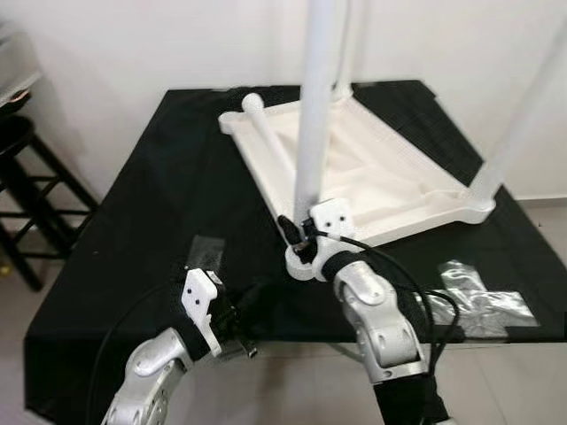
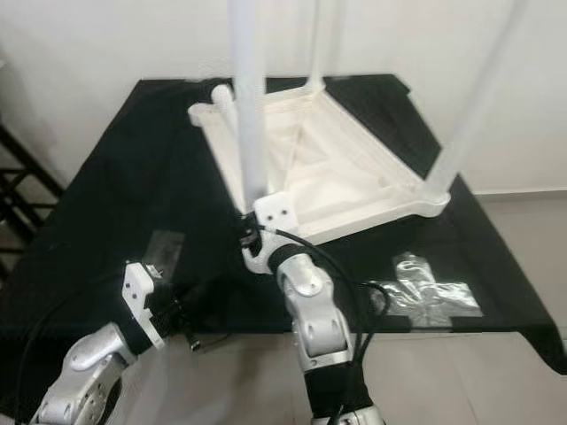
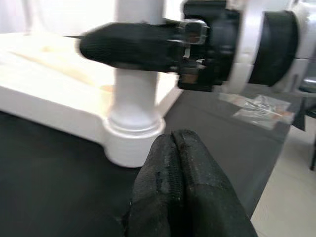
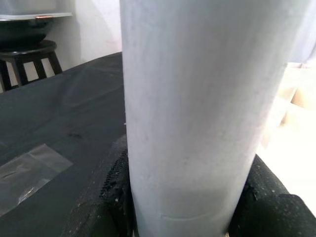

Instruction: Building children table

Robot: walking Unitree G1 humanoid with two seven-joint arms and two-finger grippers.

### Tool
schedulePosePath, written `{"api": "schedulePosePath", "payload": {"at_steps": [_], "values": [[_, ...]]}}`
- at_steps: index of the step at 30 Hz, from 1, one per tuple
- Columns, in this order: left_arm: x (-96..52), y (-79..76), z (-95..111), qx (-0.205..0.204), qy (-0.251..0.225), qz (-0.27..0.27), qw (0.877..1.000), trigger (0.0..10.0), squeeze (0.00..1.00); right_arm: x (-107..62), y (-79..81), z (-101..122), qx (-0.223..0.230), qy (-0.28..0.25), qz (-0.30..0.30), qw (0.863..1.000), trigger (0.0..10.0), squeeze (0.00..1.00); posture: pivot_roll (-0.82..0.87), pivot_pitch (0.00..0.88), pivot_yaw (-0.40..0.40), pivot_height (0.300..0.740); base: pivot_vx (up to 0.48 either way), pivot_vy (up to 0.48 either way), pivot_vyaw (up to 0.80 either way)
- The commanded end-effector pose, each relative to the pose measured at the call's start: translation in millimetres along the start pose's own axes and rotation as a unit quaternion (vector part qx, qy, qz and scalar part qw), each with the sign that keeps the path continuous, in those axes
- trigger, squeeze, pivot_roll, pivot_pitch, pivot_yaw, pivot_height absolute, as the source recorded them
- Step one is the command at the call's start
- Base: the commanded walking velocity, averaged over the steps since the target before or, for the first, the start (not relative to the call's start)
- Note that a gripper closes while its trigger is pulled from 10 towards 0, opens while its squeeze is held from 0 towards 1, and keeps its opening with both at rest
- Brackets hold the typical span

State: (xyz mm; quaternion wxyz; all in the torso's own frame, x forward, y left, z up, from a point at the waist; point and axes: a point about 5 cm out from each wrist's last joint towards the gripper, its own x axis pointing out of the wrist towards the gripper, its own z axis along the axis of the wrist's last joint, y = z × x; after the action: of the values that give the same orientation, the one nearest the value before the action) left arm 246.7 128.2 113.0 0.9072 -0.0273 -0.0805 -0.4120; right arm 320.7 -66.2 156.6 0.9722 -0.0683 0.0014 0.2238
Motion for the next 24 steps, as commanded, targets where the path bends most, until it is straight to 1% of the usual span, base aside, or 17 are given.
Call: {"api": "schedulePosePath", "payload": {"at_steps": [1, 2, 3, 4, 8, 9, 11, 12, 13, 14, 15, 16, 17, 18, 20, 23, 24], "values": [[-3.5, 0.1, -1, 0.001, 0.007, 0.006, 1.0, 10.0, 0.0, -1.1, -4.4, -38, -0.005, 0.094, -0.018, 0.995, 0.0, 0.0, 0.07, 0.137, 0.006, 0.74, 0.0, 0.0, 0.0], [-3.6, 0.0, -1, 0.002, 0.006, 0.008, 1.0, 10.0, 0.0, 1.4, -6.4, -36, -0.007, 0.096, -0.019, 0.995, 9.6, 0.0, 0.08, 0.136, 0.005, 0.74, 0.0, 0.0, 0.0], [-3.6, 0.0, -1, 0.002, 0.006, 0.008, 1.0, 10.0, 0.0, 1.4, -6.4, -36, -0.007, 0.096, -0.019, 0.995, 9.6, 0.0, 0.08, 0.136, 0.005, 0.74, 0.0, 0.0, 0.0], [-3.5, -0.2, -1, 0.002, 0.006, 0.008, 1.0, 10.0, 0.0, 0.7, -7.9, -33, -0.012, 0.1, -0.035, 0.994, 10.0, 0.0, 0.07, 0.136, 0.004, 0.74, 0.0, 0.0, 0.0], [-3.4, -0.5, -1, 0.001, 0.006, 0.007, 1.0, 10.0, 0.0, 0.0, -9.0, -28, -0.01, 0.096, -0.042, 0.994, 10.0, 0.0, 0.07, 0.136, 0.004, 0.74, 0.0, 0.0, 0.0], [-3.0, -0.9, -1, 0.0, 0.006, 0.004, 1.0, 10.0, 0.0, 0.2, -10.7, -23, -0.008, 0.092, -0.039, 0.995, 10.0, 1.0, 0.07, 0.134, 0.005, 0.74, 0.0, 0.0, 0.0], [-1.5, -1.5, -2, -0.002, 0.006, 0.0, 1.0, 10.0, 0.0, 4.2, -14.8, -3, -0.004, 0.052, 0.026, 0.998, 10.0, 1.0, 0.06, 0.128, 0.003, 0.74, 0.0, 0.0, 0.0], [-1.5, -1.5, -2, -0.002, 0.006, 0.0, 1.0, 10.0, 0.0, 4.2, -14.8, -3, -0.004, 0.052, 0.026, 0.998, 10.0, 1.0, 0.06, 0.128, 0.003, 0.74, 0.0, 0.0, 0.0], [-0.8, -1.6, -2, -0.002, 0.006, 0.0, 1.0, 10.0, 0.0, 5.8, -16.6, 11, -0.014, 0.016, 0.076, 0.997, 10.0, 0.83, 0.06, 0.125, 0.0, 0.74, 0.0, 0.0, 0.0], [-0.3, -1.6, -2, -0.002, 0.006, 0.0, 1.0, 10.0, 0.0, 6.4, -17.4, 20, -0.023, -0.007, 0.107, 0.994, 10.0, 0.13, 0.06, 0.125, 0.0, 0.74, 0.0, 0.0, 0.0], [-0.3, -1.6, -2, -0.002, 0.006, 0.0, 1.0, 10.0, 0.0, 6.4, -17.4, 20, -0.023, -0.007, 0.107, 0.994, 10.0, 0.13, 0.06, 0.125, 0.0, 0.74, 0.0, 0.0, 0.0], [0.0, -1.6, -2, -0.002, 0.005, 0.0, 1.0, 10.0, 0.0, 5.7, -19.0, 28, -0.043, -0.026, 0.141, 0.989, 10.0, 0.0, 0.06, 0.124, -0.003, 0.74, 0.0, 0.0, 0.0], [0.5, -1.8, -3, -0.002, 0.004, 0.001, 1.0, 10.0, 0.0, 4.9, -23.7, 33, -0.063, -0.038, 0.173, 0.982, 10.0, 0.0, 0.06, 0.121, -0.007, 0.74, 0.0, 0.0, 0.0], [0.5, -1.8, -3, -0.002, 0.004, 0.001, 1.0, 10.0, 0.0, 4.9, -23.7, 33, -0.063, -0.038, 0.173, 0.982, 10.0, 0.0, 0.06, 0.121, -0.007, 0.74, 0.0, 0.0, 0.0], [1.2, -2.1, -3, -0.002, 0.003, 0.003, 1.0, 10.0, 0.0, 3.2, -34.1, 37, -0.081, -0.044, 0.233, 0.968, 10.0, 0.0, 0.06, 0.121, -0.009, 0.74, 0.0, 0.0, 0.0], [2.1, -2.3, -3, -0.002, 0.002, 0.004, 1.0, 10.0, 0.0, 1.4, -48.6, 35, -0.082, -0.029, 0.287, 0.954, 10.0, 0.0, 0.06, 0.117, -0.015, 0.74, 0.0, 0.0, 0.0], [2.1, -2.3, -3, -0.002, 0.002, 0.004, 1.0, 10.0, 0.0, 1.4, -48.6, 35, -0.082, -0.029, 0.287, 0.954, 10.0, 0.0, 0.06, 0.117, -0.015, 0.74, 0.0, 0.0, 0.0]]}}
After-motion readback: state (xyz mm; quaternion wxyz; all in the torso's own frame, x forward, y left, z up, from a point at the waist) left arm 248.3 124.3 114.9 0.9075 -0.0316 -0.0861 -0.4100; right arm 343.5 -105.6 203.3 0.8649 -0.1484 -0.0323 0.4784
